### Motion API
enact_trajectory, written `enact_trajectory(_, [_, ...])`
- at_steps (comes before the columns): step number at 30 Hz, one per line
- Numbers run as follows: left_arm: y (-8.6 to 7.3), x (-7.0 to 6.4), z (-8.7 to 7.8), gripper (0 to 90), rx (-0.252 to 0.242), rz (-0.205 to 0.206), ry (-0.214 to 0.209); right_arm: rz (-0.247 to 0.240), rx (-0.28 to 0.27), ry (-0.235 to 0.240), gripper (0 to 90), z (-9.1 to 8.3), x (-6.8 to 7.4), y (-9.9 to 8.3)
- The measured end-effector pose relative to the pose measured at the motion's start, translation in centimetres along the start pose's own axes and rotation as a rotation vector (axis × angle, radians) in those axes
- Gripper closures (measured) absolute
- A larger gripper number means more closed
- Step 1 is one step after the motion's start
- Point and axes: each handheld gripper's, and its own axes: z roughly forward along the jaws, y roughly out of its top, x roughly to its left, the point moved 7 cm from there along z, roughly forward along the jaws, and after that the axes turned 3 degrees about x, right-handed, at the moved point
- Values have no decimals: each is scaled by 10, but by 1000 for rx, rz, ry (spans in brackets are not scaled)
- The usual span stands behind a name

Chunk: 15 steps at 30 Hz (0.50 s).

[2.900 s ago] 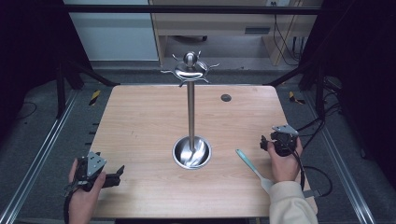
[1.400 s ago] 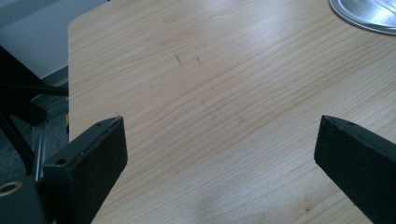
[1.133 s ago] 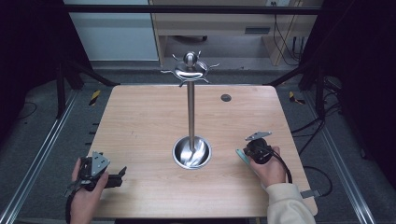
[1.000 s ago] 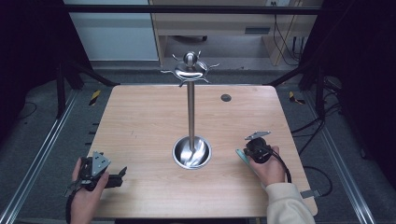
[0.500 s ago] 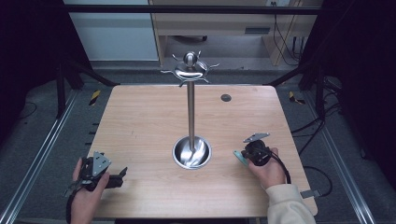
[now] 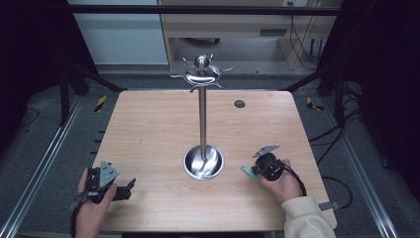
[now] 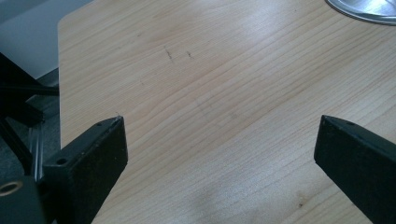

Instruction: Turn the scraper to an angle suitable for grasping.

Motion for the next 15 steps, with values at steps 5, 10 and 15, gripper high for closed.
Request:
enact_trajectory(5, [1, 2, -3, 25, -20, -7, 14, -42, 5, -18, 900, -9, 5, 7])
enact_trajectory(10, [4, 3, -6, 24, -35, -9, 21, -83, 58, -3, 900, -12, 6, 10])
enact_trajectory(15, [3, 2, -3, 24, -26, -9, 13, -94, 136, 30, 852, -13, 6, 18])
